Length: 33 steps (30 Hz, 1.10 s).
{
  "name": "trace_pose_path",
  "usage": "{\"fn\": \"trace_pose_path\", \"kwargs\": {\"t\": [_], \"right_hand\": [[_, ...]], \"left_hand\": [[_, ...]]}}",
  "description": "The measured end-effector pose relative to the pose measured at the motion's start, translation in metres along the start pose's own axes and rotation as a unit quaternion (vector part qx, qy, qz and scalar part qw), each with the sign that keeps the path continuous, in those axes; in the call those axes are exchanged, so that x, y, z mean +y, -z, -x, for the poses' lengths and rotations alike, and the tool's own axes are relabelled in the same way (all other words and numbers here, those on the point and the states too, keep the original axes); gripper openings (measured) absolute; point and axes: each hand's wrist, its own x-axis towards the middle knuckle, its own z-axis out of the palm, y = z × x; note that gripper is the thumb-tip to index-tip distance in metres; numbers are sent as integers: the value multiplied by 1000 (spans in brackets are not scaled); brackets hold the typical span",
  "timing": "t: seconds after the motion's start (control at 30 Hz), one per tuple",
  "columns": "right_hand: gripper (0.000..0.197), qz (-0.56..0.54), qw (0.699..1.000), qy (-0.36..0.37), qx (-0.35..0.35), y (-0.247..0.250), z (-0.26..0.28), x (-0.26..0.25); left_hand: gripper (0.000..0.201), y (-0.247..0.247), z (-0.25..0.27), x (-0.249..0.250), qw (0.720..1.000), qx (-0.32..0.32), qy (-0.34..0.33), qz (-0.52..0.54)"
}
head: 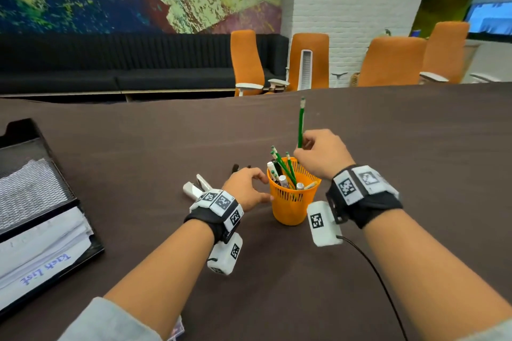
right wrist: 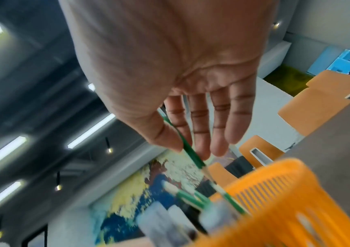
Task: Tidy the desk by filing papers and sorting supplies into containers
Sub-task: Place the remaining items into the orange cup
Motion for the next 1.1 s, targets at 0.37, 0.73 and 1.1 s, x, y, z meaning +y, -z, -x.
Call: {"fn": "trace_pose_path", "kwargs": {"t": [0.37, 0.73, 1.1], "right_hand": [[7, 23, 999, 17, 40, -29, 5, 7], [18, -104, 986, 89, 100, -36, 23, -27], [15, -176, 980, 80, 51, -32, 11, -31]], "left_hand": [[58, 26, 3, -75, 943, -77, 114, -304], [60, 42, 15, -102, 940, 119, 275, -164], [20, 99, 7, -88, 941, 111, 252, 198]]}}
